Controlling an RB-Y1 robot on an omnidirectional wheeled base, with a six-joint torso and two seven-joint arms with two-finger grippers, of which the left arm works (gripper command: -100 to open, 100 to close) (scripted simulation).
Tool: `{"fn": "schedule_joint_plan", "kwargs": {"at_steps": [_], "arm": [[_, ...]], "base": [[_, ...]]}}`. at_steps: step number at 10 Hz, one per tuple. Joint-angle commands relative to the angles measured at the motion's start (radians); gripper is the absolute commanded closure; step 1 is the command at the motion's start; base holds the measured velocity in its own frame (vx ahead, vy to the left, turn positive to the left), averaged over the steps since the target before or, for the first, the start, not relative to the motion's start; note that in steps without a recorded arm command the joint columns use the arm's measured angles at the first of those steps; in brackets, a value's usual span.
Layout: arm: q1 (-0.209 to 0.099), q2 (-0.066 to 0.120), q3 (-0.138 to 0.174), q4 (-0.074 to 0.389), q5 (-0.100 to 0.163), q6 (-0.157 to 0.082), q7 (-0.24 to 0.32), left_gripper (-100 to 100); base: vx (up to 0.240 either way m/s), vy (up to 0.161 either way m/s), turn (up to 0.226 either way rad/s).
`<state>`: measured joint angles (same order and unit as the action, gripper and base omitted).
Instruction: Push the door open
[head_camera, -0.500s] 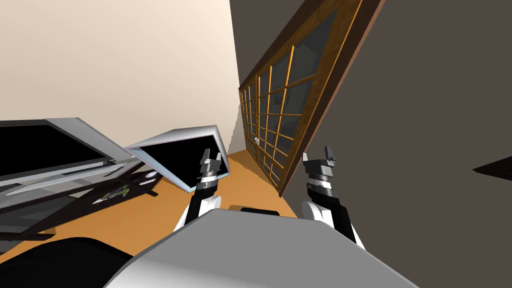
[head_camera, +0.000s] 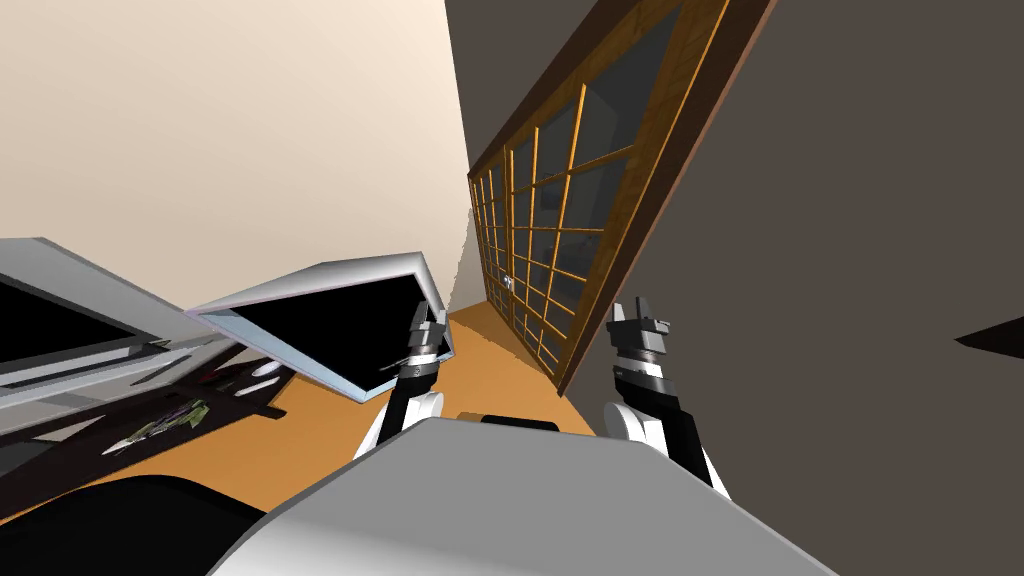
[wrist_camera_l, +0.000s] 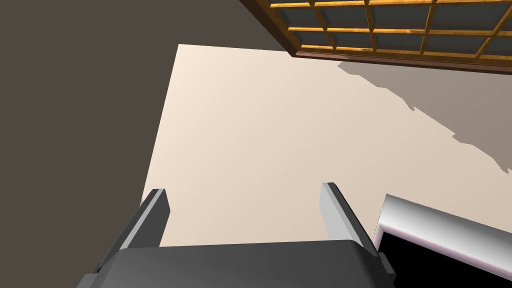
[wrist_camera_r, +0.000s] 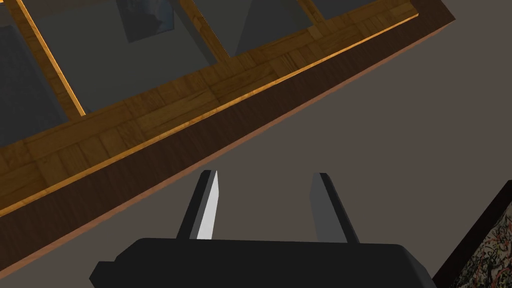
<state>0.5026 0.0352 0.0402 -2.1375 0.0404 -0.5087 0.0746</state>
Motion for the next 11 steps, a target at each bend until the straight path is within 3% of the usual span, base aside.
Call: {"fn": "schedule_joint_plan", "kwargs": {"at_steps": [1,11], "arm": [[-0.007,0.013,0.007,0.04,-0.006,-0.019,-0.028,-100],[-0.053,0.059,0.026,0.238,-0.049,-0.09,-0.193,-100]], "base": [[0.082,0.061,-0.127],[0.078,0.07,-0.123]]}}
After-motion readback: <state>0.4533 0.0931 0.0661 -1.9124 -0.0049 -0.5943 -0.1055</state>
